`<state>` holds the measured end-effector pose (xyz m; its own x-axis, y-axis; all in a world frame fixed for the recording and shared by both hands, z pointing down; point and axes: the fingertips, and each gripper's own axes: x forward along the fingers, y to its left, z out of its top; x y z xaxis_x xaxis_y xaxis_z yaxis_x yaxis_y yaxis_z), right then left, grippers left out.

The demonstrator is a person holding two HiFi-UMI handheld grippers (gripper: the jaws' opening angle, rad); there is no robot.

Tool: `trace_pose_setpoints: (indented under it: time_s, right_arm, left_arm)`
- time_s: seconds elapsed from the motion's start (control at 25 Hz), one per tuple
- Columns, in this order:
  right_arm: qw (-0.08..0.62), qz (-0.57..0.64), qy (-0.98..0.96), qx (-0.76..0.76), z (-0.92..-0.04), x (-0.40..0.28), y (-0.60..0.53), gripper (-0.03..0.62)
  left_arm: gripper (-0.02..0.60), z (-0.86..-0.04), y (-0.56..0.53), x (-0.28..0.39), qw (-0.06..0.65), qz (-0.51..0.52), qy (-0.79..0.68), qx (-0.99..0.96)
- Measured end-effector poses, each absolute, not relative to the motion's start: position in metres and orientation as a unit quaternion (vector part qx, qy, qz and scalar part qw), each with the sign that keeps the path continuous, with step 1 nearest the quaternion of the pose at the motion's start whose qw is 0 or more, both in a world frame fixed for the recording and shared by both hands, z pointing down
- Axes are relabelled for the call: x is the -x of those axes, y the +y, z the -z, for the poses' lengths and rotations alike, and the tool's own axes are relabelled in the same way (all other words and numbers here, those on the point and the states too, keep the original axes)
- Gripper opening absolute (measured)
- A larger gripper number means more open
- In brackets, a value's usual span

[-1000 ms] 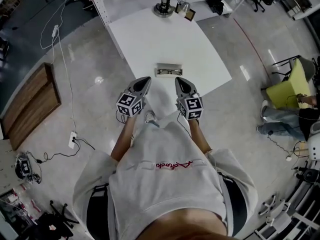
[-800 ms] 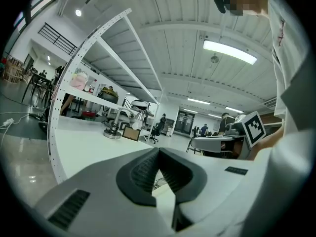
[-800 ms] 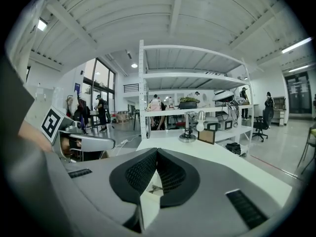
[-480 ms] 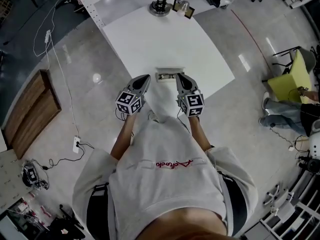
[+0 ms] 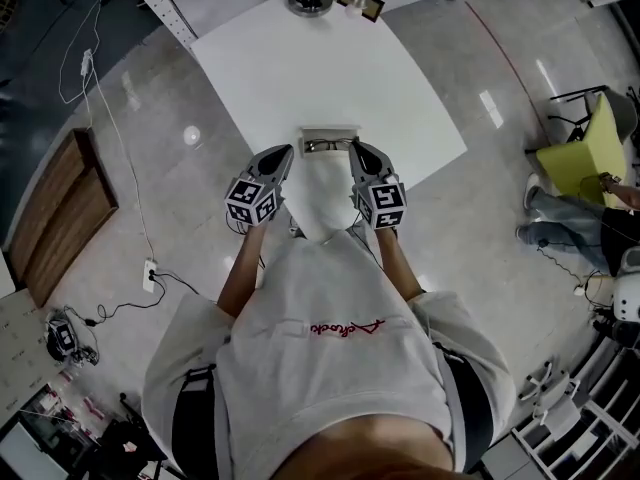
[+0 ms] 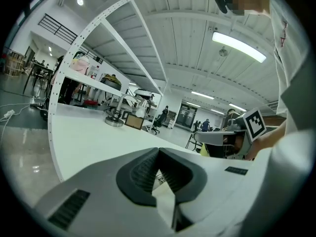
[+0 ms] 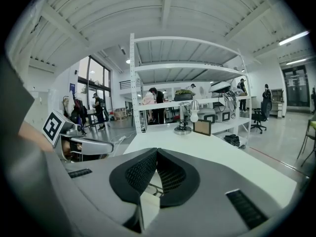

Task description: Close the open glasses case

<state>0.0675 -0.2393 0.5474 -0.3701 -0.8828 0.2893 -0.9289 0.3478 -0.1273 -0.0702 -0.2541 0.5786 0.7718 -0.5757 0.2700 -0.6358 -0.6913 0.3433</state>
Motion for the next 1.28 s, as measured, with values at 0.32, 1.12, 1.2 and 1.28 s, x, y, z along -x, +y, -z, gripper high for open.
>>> trace_pose_setpoints:
  time_s: [0.32,1.12,1.2,1.28]
  right_arm:
    - [0.096,-0.153,-0.836,-0.519,-0.564,-0.094,-0.248,0.026]
    - [0.145,-0.224,-0.834,-0.484,-0.630,-0.088,-0.209,0.026]
    - [0.149,-0.231,-0.833,-0.481,-0.637,-0.087,-0.202,0.026]
    - [0.151,-0.236,-0.832,-0.479,-0.640,-0.086,-0.198,0.026]
  left_arm:
    - [0.026,-0.597,-0.236,0.054,0.227,-0.101,-0.364,-0.898]
    - [0.026,-0.644,-0.220,0.045,0.275,-0.122,-0.364,-0.881]
    - [0.026,-0.648,-0.217,0.045,0.278,-0.123,-0.364,-0.880]
    - [0.026,-0.651,-0.215,0.046,0.280,-0.123,-0.365,-0.879]
